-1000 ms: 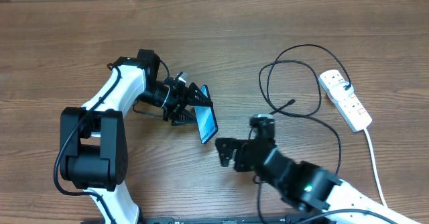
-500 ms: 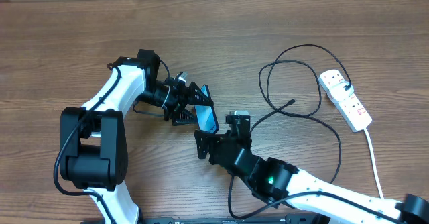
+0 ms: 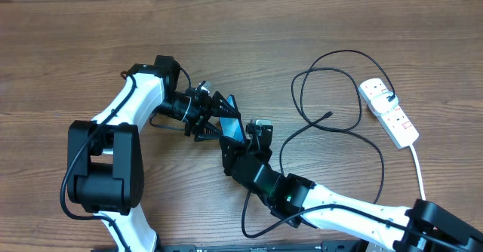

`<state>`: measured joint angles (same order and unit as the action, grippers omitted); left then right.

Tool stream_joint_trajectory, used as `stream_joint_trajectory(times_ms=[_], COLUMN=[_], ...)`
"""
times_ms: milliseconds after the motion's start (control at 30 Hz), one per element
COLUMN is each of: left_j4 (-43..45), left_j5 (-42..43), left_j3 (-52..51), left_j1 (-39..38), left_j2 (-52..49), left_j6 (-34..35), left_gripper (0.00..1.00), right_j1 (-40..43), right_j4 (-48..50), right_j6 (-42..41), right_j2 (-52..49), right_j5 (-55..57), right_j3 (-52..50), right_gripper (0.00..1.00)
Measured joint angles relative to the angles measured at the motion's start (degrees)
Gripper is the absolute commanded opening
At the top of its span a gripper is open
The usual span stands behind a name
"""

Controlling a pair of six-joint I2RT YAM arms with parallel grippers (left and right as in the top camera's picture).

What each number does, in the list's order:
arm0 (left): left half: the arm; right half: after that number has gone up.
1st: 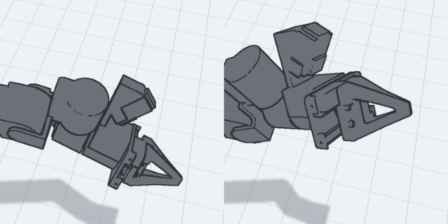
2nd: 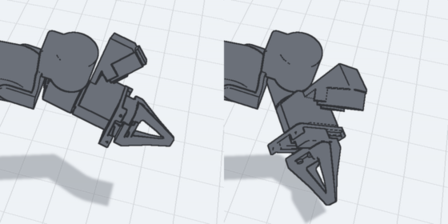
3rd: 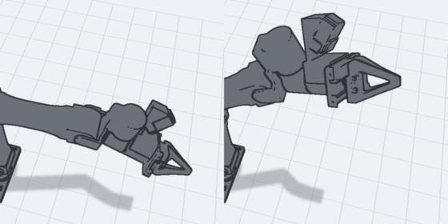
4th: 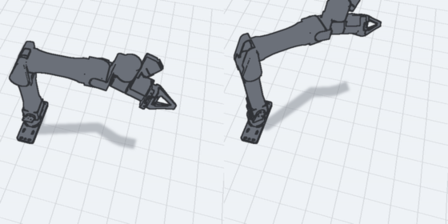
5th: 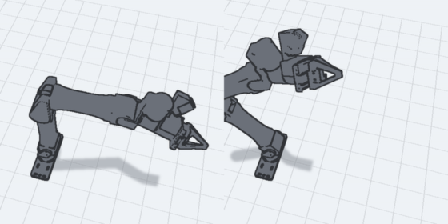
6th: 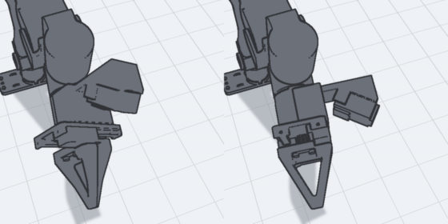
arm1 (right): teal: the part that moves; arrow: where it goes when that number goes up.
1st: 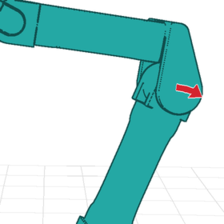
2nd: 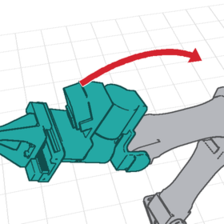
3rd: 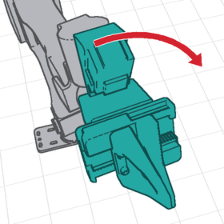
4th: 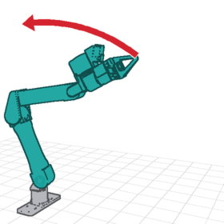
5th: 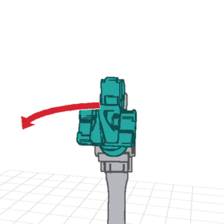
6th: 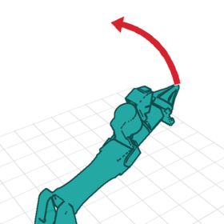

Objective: Plug charger to phone and switch on socket

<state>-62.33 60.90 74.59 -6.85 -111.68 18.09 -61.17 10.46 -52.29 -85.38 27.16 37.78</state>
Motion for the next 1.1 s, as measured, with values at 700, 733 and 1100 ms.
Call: stream_joint_trajectory(times_ms=[700, 733, 1100], left_j4=[-0.02, -0.02, -0.04], left_j5=[0.57, 0.59, 1.7], left_j3=[0.07, 0.07, 0.15], left_j1=[0.55, 0.57, 0.48], left_j2=[0.0, 0.0, 0.0], left_j6=[1.29, 1.29, 1.51], left_gripper=[0.56, 0.63, 1.0], right_j1=[0.07, 0.07, 0.09], right_j4=[0.28, 0.28, 1.42], right_j6=[-0.15, -0.17, -0.17], right_j2=[-0.72, -0.74, -0.83], right_j5=[1.75, 1.79, 0.74], right_j3=[-0.02, -0.02, -0.07], right_gripper=[0.06, 0.06, 0.05])
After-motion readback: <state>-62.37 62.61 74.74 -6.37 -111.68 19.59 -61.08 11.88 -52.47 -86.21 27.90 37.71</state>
